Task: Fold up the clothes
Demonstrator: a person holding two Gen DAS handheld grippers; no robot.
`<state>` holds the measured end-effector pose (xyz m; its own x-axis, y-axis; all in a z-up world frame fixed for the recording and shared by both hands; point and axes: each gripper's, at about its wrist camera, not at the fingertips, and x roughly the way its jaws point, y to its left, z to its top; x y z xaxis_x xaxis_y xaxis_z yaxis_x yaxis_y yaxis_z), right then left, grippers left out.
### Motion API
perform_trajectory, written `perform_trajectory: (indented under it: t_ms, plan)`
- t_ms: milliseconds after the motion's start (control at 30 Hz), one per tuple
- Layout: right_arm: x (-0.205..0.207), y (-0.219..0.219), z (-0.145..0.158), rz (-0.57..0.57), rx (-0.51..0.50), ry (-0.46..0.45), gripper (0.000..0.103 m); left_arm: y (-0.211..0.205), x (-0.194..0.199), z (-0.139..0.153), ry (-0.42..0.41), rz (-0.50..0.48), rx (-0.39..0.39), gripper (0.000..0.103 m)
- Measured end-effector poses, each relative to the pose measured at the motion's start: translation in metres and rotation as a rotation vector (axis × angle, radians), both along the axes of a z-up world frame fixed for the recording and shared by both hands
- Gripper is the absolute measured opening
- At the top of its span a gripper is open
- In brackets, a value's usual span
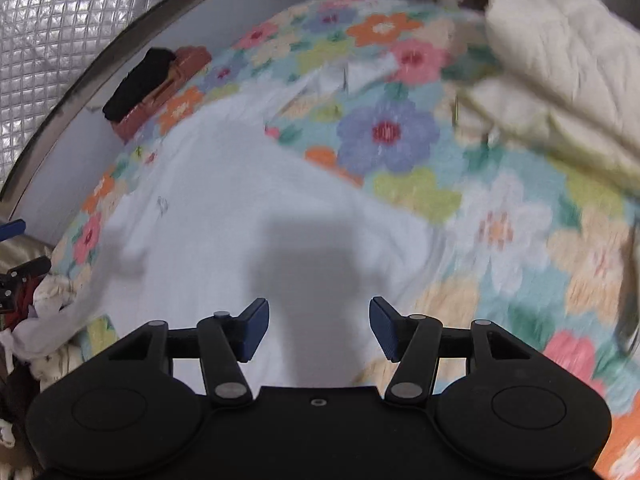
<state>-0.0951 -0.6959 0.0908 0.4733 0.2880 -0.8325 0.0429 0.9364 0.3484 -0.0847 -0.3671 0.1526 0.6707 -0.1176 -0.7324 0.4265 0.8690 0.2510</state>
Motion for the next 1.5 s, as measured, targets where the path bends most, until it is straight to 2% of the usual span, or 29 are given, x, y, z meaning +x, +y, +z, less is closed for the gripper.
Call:
perform_trajectory:
  t_ms: [33,133,200,233,300,400,567,633,733,867,967,1067,1133,1167,1200,1233,1267,1367,1500]
  plan:
    - [0.008,-0.002,0.005,-0.022,0.006,-0.009,0.061,-0.008,0.011,-0.002,-0.017,0.007,-0.025,0.096]
    - [0.019,-0.003,0.007,-0.124,0.013,-0.146,0.066,-0.031,0.044,-0.016,-0.039,0.040,-0.090,0.096]
    - [0.017,-0.003,-0.014,-0.213,0.015,-0.221,0.068,-0.047,0.068,-0.034,-0.028,0.070,-0.124,0.096]
    - [0.018,-0.004,-0.030,-0.245,0.012,-0.206,0.068,-0.055,0.079,-0.045,-0.020,0.075,-0.131,0.096]
    - [0.025,-0.006,-0.064,-0.287,-0.005,-0.131,0.067,-0.072,0.102,-0.068,-0.028,0.064,-0.118,0.096]
    - [0.033,-0.012,-0.097,-0.297,-0.034,-0.129,0.067,-0.093,0.141,-0.099,-0.031,0.053,-0.068,0.096]
    - [0.062,-0.018,-0.129,-0.270,-0.059,-0.138,0.067,-0.103,0.211,-0.131,-0.055,0.050,-0.084,0.096]
    - [0.077,-0.021,-0.137,-0.268,-0.036,-0.153,0.067,-0.107,0.247,-0.146,-0.035,0.057,-0.083,0.096]
    - [0.097,-0.021,-0.137,-0.239,-0.015,-0.232,0.067,-0.117,0.296,-0.171,-0.022,0.052,-0.070,0.096]
    - [0.111,-0.023,-0.139,-0.203,-0.107,-0.346,0.068,-0.132,0.343,-0.192,-0.026,0.044,-0.088,0.096]
    - [0.121,-0.037,-0.154,-0.233,-0.118,-0.339,0.068,-0.148,0.370,-0.207,-0.042,0.038,-0.050,0.096]
    - [0.128,-0.058,-0.169,-0.306,-0.027,-0.305,0.068,-0.166,0.396,-0.228,-0.017,0.053,0.047,0.095]
    - [0.130,-0.065,-0.177,-0.318,0.021,-0.291,0.068,-0.173,0.405,-0.240,0.001,0.047,0.083,0.083]
    - [0.131,-0.067,-0.180,-0.321,0.027,-0.286,0.068,-0.175,0.407,-0.243,0.020,0.038,0.082,0.054]
    - [0.131,-0.068,-0.181,-0.321,0.022,-0.287,0.068,-0.176,0.406,-0.243,0.045,0.019,0.055,0.021]
    - [0.130,-0.068,-0.182,-0.323,0.012,-0.289,0.068,-0.176,0.405,-0.243,0.070,0.000,0.028,0.013]
    - [0.130,-0.067,-0.182,-0.327,0.003,-0.289,0.068,-0.176,0.403,-0.243,0.080,-0.012,0.011,0.012]
    - [0.130,-0.068,-0.183,-0.345,0.012,-0.284,0.068,-0.170,0.384,-0.229,0.018,-0.006,-0.012,0.008]
    - [0.129,-0.067,-0.182,-0.346,0.016,-0.274,0.068,-0.143,0.327,-0.192,-0.143,0.007,-0.095,0.007]
